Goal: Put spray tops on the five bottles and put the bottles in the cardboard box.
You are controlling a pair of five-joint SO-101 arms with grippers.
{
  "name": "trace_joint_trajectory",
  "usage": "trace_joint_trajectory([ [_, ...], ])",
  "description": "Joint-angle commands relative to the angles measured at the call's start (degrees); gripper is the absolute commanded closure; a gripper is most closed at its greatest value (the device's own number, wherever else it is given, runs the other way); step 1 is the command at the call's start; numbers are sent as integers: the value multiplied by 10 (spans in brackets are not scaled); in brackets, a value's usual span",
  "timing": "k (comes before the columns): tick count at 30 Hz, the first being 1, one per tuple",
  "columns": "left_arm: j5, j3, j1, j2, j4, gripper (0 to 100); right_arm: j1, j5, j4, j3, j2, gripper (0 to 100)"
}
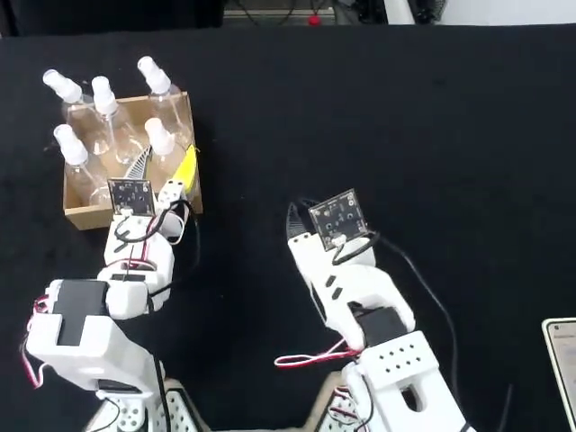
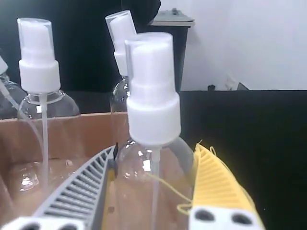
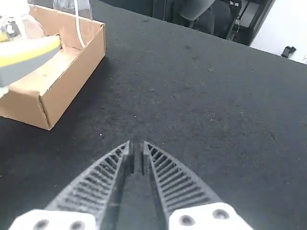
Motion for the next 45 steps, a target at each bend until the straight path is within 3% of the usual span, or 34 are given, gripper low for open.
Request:
trace_joint_trajectory([
  [1,0,2,7,-5,-10,895,7,4,-15,-4,0,966],
  [11,-1,3,7,-3,-10,889,8,4,-15,-5,0,966],
  [18,0,18,7,-3,-10,678,9,4,-15,-5,0,966],
  [36,-3,30,5,-10,-15,696,9,4,-15,-5,0,966],
  [45,-24,43,7,-10,-71,696,9,4,-17,-5,0,966],
])
